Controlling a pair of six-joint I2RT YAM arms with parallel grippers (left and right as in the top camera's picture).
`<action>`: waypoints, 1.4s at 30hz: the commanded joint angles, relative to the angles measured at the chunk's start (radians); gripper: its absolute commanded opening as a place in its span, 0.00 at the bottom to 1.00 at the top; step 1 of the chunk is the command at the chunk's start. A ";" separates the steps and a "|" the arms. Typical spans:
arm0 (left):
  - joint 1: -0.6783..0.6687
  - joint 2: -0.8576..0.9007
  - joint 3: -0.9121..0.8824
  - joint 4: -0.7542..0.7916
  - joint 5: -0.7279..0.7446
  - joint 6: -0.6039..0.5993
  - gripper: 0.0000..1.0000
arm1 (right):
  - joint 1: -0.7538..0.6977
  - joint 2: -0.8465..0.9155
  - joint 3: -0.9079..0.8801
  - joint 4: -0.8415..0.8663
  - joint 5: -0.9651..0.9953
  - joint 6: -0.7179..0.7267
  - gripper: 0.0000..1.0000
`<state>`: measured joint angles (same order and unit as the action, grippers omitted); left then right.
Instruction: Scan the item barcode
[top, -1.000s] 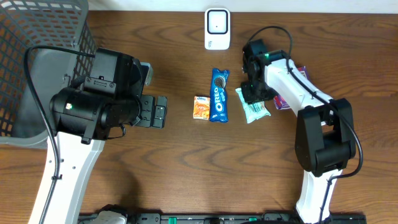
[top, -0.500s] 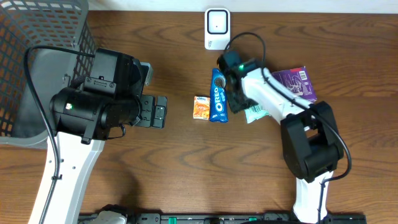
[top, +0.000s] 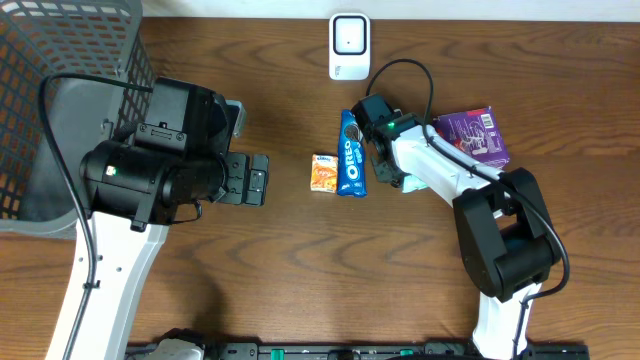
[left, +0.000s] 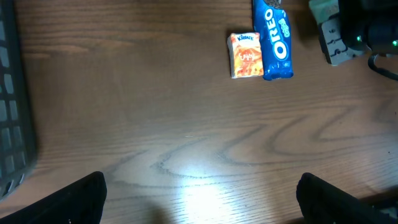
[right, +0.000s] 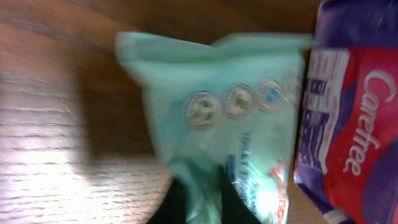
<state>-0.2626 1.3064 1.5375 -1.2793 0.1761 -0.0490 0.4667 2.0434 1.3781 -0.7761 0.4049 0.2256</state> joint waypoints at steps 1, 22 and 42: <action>0.005 0.003 0.009 -0.003 -0.013 -0.001 0.98 | -0.002 0.026 -0.024 -0.001 -0.076 0.043 0.01; 0.005 0.003 0.009 -0.003 -0.013 -0.001 0.98 | -0.219 0.024 0.165 -0.136 -0.721 -0.051 0.11; 0.005 0.003 0.009 -0.003 -0.013 -0.001 0.98 | -0.283 -0.203 0.112 -0.158 -0.643 0.081 0.99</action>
<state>-0.2626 1.3064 1.5375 -1.2793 0.1761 -0.0490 0.2119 1.9057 1.4876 -0.9134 -0.2390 0.2752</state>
